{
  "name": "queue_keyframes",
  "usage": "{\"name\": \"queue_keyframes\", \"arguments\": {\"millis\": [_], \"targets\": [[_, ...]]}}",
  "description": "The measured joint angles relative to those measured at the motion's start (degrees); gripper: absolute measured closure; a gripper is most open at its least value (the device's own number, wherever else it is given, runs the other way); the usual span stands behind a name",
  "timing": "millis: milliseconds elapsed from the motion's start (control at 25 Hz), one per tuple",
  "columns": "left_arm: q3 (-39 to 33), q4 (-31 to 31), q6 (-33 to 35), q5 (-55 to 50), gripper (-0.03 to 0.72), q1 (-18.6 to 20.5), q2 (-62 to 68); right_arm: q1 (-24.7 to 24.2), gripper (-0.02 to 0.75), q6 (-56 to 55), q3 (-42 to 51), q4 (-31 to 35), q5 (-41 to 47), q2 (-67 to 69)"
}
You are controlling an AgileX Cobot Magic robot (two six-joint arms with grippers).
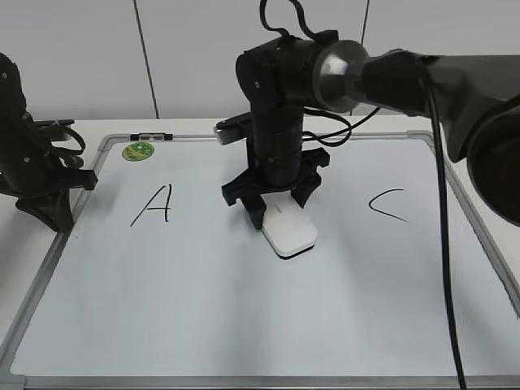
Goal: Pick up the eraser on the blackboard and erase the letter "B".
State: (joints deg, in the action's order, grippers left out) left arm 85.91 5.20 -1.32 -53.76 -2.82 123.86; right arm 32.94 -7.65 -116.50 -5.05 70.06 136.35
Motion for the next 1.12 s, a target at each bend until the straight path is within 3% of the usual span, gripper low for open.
{"name": "queue_keyframes", "arguments": {"millis": [520,760,1120], "targets": [[0.0,-0.56,-0.22,-0.09,0.667,0.0,0.0,-3.43,0.204,-3.17,0.49,-5.89,-0.12,-1.23],[0.0,-0.56,-0.22,-0.09,0.667,0.0,0.0,-3.88,0.205,-4.32,0.84,-10.52,-0.02,-9.11],[0.0,-0.59,-0.22,-0.09,0.667,0.0,0.0,-5.98,0.205,-5.97,9.75,-12.73,-0.06,-19.41]]}}
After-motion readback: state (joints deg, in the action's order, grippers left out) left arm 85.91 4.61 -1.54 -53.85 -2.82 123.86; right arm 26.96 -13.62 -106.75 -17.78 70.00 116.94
